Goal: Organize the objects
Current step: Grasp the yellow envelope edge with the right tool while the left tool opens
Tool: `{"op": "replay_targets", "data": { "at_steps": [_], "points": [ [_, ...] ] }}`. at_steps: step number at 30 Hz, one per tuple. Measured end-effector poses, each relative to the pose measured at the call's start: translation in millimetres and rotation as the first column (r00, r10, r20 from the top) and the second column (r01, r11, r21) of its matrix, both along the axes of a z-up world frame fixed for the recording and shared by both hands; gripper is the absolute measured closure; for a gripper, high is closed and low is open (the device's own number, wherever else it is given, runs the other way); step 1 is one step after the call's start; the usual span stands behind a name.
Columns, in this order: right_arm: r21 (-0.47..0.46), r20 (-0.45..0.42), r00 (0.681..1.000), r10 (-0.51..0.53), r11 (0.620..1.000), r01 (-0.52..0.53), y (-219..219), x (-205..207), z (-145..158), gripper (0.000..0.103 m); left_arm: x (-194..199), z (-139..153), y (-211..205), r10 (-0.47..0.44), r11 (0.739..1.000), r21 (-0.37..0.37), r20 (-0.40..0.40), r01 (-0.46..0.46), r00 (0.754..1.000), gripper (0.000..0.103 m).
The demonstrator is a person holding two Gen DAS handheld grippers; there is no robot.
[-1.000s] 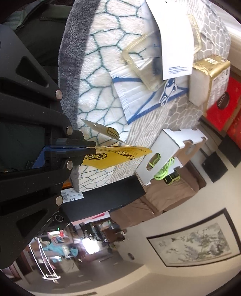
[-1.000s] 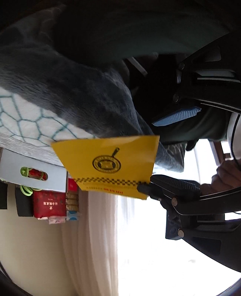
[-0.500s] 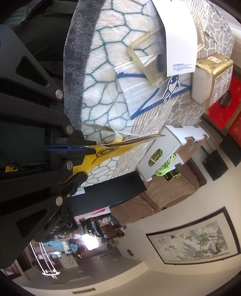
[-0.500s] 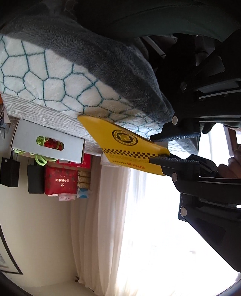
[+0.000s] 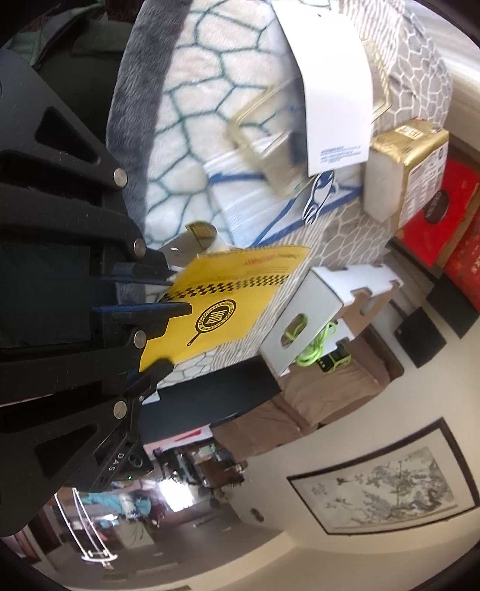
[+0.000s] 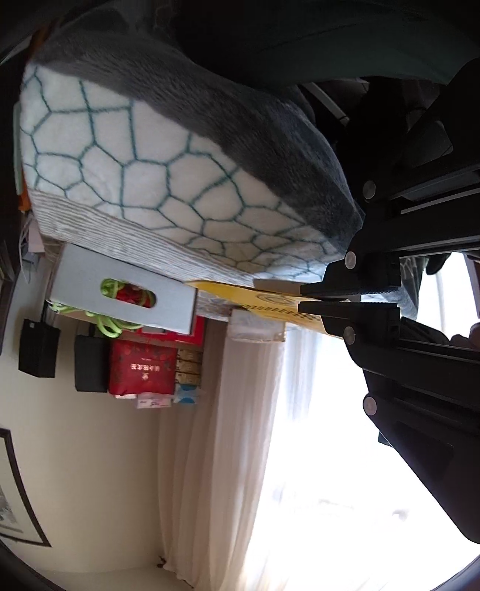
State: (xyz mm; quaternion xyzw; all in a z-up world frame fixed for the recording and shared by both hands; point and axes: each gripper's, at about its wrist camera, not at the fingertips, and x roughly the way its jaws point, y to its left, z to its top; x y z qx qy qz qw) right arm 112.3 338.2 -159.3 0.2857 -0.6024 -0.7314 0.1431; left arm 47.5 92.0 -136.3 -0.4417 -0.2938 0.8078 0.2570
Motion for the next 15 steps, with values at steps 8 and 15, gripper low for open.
{"op": "replay_targets", "data": {
  "at_steps": [8,15],
  "points": [
    [-0.028,0.01,0.997,0.072,0.997,-0.072,-16,-12,-4,0.097,2,-8,15,-0.074,0.997,0.016,0.033,0.074,0.997,0.095],
    [0.0,0.033,0.997,0.076,0.997,-0.076,-22,-19,-8,0.098,5,-6,18,-0.091,0.996,0.02,0.031,0.09,0.995,0.095]
  ]
}}
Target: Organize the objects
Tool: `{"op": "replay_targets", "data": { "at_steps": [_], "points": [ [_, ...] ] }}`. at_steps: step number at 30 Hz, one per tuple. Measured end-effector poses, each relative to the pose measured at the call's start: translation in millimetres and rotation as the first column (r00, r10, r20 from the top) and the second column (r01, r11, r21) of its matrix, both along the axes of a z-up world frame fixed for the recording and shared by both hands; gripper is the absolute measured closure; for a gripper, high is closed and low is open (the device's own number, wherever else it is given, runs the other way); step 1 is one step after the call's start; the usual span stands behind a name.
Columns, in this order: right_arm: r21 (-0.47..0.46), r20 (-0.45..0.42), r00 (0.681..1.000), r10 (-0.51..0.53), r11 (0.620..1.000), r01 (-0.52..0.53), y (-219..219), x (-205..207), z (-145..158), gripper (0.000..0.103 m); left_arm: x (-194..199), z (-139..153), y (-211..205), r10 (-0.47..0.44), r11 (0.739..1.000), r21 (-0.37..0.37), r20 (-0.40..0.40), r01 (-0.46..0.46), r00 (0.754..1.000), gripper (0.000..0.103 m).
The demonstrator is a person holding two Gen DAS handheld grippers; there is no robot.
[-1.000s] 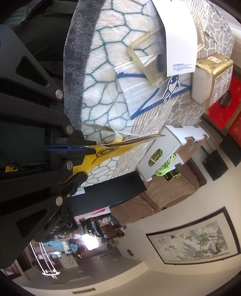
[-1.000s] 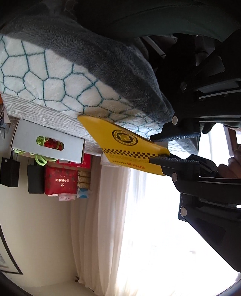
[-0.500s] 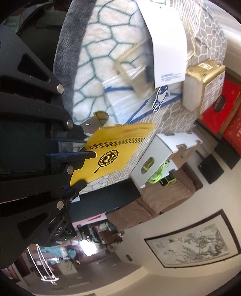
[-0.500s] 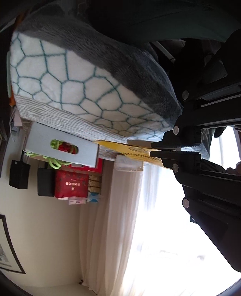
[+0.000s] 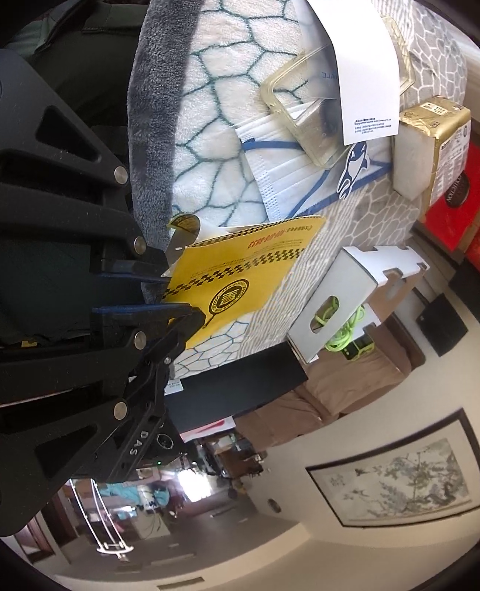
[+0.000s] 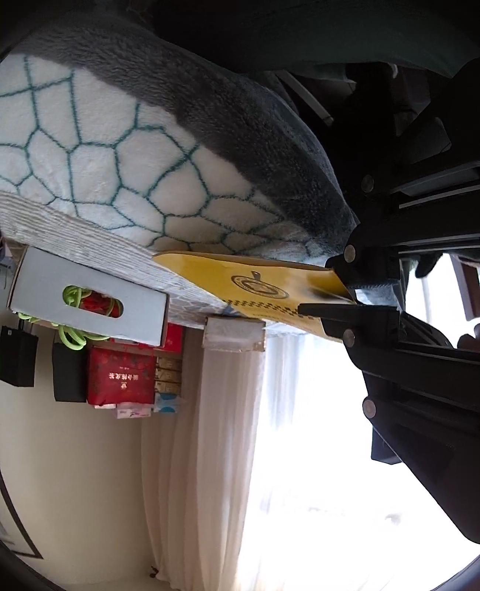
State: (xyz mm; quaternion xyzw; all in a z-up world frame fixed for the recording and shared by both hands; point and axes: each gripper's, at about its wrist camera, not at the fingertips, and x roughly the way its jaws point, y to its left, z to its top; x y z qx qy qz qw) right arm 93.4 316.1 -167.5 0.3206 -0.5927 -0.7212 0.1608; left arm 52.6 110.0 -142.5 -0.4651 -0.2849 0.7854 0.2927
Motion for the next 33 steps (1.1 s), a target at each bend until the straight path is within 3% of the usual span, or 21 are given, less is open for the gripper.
{"op": "replay_targets", "data": {
  "at_steps": [8,13,16,26,29,31,33],
  "points": [
    [-0.04,-0.064,0.998,-0.016,0.999,0.014,4,4,9,0.103,-5,5,-10,0.032,0.999,-0.01,-0.011,-0.032,0.999,0.08],
    [-0.085,-0.088,0.995,-0.044,0.996,0.037,11,7,12,0.103,-7,5,-15,0.049,0.999,0.011,0.005,-0.049,0.999,0.055],
    [-0.111,-0.099,0.993,-0.063,0.992,0.052,19,9,13,0.103,-9,6,-22,0.079,0.997,0.024,0.006,-0.08,0.997,0.045],
    [-0.115,-0.139,0.99,-0.005,0.993,-0.011,14,-1,29,0.102,-21,12,-19,0.076,0.994,0.074,-0.006,-0.075,0.997,0.045],
    [-0.081,-0.143,0.99,0.014,0.996,-0.026,10,-4,35,0.102,-23,19,-18,0.072,0.994,0.09,-0.035,-0.069,0.997,0.061],
    [-0.062,-0.14,0.99,0.019,0.998,-0.028,9,-5,37,0.101,-26,21,-15,0.053,0.994,0.102,-0.049,-0.047,0.997,0.085],
    [-0.023,-0.127,0.992,0.024,0.999,-0.027,10,-7,40,0.101,-27,23,-12,0.031,0.995,0.099,-0.062,-0.025,0.998,0.092]
  ]
}}
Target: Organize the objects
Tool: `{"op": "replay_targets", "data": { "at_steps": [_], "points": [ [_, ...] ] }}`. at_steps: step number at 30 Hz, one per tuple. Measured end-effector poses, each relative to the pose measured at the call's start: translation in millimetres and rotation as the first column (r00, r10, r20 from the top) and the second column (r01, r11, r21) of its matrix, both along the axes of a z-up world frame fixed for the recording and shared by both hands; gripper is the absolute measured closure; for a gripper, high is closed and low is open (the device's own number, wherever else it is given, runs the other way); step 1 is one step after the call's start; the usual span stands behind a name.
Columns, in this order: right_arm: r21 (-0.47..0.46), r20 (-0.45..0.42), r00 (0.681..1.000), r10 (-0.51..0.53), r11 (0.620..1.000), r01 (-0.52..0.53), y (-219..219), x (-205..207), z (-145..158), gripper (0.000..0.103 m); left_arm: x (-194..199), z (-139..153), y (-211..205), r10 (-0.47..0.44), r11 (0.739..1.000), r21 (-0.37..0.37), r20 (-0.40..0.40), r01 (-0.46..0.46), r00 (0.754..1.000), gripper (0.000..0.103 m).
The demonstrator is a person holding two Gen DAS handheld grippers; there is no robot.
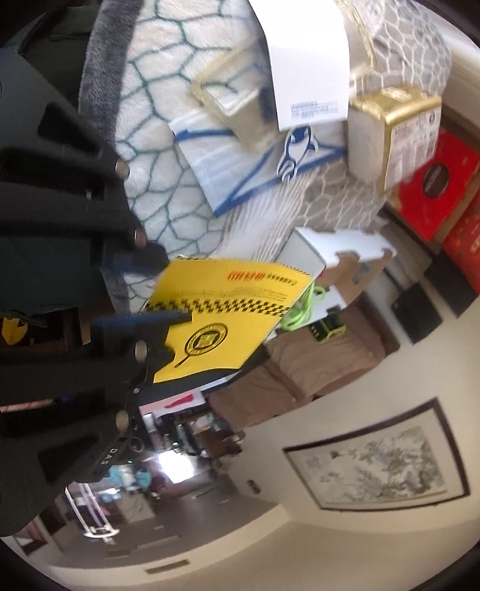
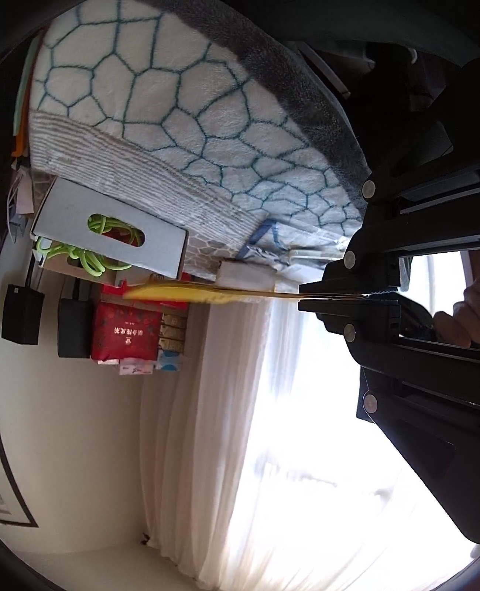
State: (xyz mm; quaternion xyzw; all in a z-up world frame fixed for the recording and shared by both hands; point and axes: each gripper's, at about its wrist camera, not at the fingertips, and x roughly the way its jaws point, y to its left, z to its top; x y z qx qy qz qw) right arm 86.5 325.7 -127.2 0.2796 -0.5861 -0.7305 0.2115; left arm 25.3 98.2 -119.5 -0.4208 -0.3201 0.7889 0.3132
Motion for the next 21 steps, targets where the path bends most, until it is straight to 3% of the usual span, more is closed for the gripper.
{"op": "replay_targets", "data": {
  "at_steps": [4,12,21],
  "points": [
    [0.089,0.005,1.0,-0.002,0.996,0.001,-3,1,8,0.101,4,11,5,-0.006,1.0,-0.02,-0.066,0.005,0.998,0.097],
    [0.193,-0.036,0.999,-0.014,0.981,0.021,-7,1,29,0.101,12,36,16,-0.033,0.995,-0.097,-0.178,0.016,0.983,0.098],
    [0.35,-0.11,0.994,-0.025,0.935,0.062,-8,5,63,0.101,20,67,30,-0.079,0.981,-0.194,-0.321,0.016,0.944,0.098]
  ]
}}
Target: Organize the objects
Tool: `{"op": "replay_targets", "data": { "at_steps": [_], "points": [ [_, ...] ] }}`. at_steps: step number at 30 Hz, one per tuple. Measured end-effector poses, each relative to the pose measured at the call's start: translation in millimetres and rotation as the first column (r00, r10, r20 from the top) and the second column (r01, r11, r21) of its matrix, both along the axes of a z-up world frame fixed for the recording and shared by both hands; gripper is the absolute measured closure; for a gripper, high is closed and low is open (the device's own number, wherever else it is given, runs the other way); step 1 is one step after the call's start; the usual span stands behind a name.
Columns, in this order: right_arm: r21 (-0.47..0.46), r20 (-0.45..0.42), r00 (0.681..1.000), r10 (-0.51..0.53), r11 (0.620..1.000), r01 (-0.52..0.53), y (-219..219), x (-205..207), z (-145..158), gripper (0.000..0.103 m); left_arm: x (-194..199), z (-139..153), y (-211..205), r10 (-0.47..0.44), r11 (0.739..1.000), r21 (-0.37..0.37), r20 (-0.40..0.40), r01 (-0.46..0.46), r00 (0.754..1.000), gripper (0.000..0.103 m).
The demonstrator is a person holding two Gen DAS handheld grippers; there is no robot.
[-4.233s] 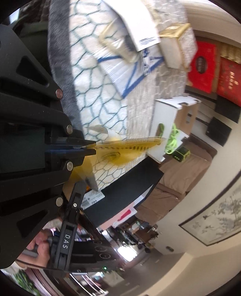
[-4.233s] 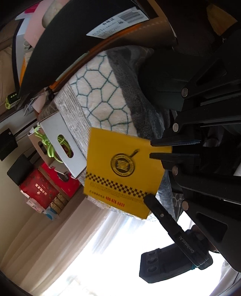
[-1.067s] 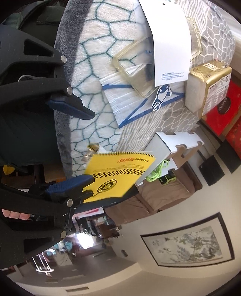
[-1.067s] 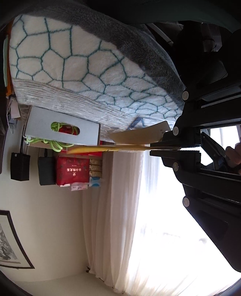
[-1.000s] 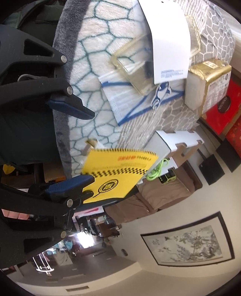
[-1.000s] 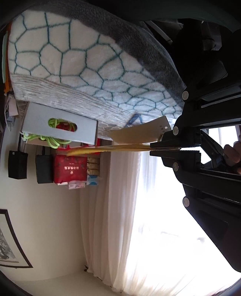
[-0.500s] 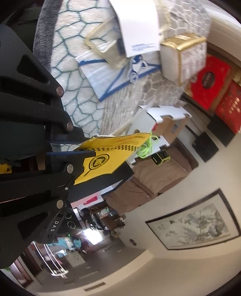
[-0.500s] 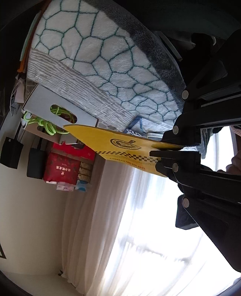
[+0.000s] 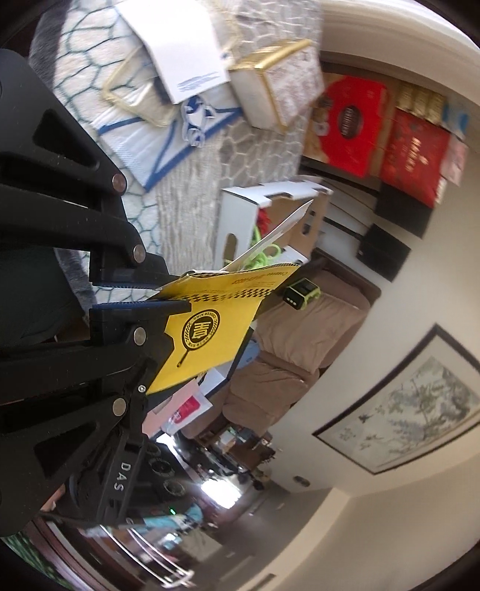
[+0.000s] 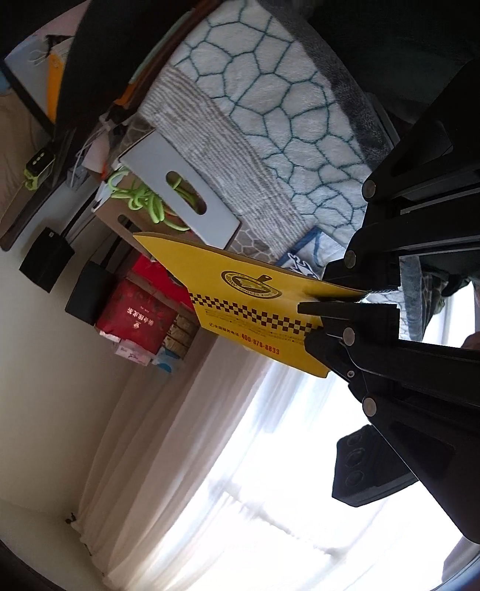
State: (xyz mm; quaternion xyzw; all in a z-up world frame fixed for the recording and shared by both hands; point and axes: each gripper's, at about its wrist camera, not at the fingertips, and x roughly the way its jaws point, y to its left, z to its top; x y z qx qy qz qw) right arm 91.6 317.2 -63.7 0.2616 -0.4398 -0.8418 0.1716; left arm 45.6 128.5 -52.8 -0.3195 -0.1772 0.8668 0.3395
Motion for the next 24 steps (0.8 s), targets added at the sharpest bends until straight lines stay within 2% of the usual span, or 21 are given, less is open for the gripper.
{"op": "replay_targets", "data": {
  "at_steps": [4,8,15,20,24],
  "points": [
    [0.126,-0.032,0.999,-0.024,0.992,0.028,-5,2,20,0.1,6,15,9,-0.008,0.999,-0.052,-0.079,0.004,0.997,0.098],
    [0.239,-0.04,0.998,-0.05,0.969,0.058,-13,6,33,0.1,7,20,16,-0.016,0.997,-0.079,-0.106,0.007,0.994,0.098],
    [0.366,-0.048,0.996,-0.072,0.927,0.085,-27,4,40,0.1,14,28,27,-0.022,0.987,-0.164,-0.171,-0.007,0.985,0.098],
    [0.465,-0.082,0.992,-0.098,0.876,0.126,-37,8,48,0.099,14,29,31,-0.033,0.983,-0.184,-0.197,-0.004,0.98,0.098],
    [0.494,-0.099,0.99,-0.104,0.858,0.139,-40,10,51,0.099,19,29,36,-0.043,0.974,-0.224,-0.234,-0.011,0.971,0.098]
  ]
}}
